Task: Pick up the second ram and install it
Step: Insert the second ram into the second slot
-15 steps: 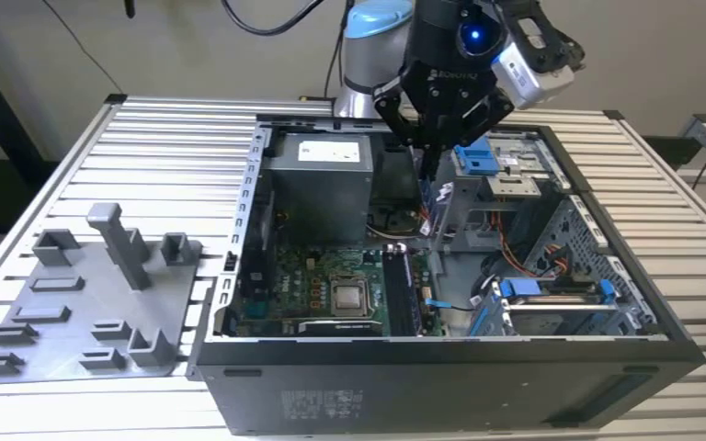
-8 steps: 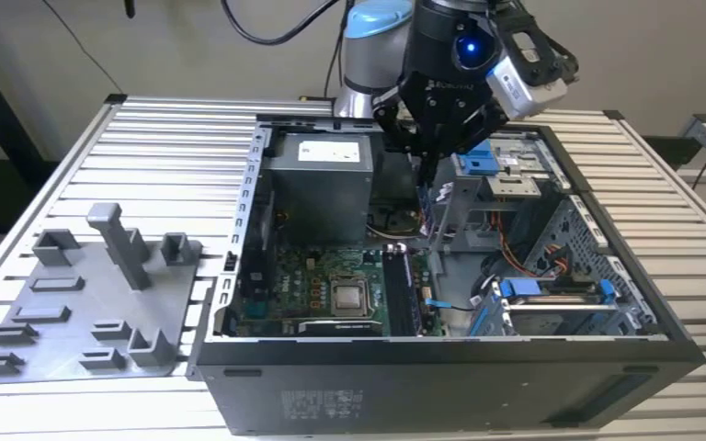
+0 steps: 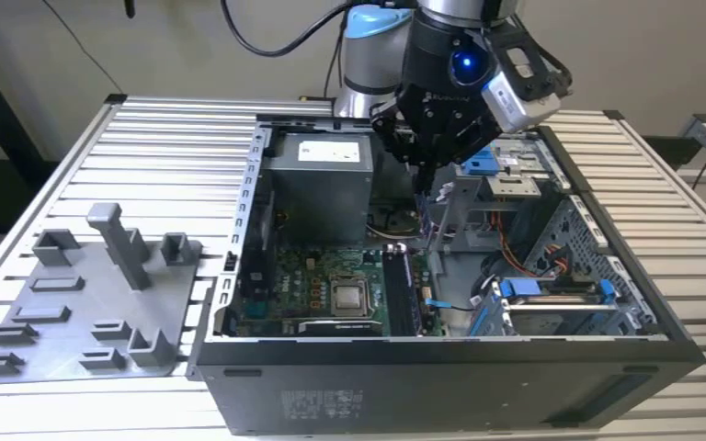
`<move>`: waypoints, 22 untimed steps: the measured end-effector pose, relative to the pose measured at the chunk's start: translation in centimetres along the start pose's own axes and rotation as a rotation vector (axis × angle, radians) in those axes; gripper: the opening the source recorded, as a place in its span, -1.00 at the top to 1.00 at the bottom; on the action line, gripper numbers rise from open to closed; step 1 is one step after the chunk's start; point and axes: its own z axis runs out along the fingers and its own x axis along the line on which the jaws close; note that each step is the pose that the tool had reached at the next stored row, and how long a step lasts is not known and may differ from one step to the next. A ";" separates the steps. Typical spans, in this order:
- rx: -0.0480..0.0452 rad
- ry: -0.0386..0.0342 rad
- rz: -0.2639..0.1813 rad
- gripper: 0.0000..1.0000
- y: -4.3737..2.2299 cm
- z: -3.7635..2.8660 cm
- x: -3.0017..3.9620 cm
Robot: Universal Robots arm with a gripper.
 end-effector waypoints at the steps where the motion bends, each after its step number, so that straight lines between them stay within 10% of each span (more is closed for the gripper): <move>1: 0.0001 0.0005 0.000 0.74 0.00 0.15 0.00; 22: 0.0050 -0.0005 -0.005 0.74 0.03 2.19 0.06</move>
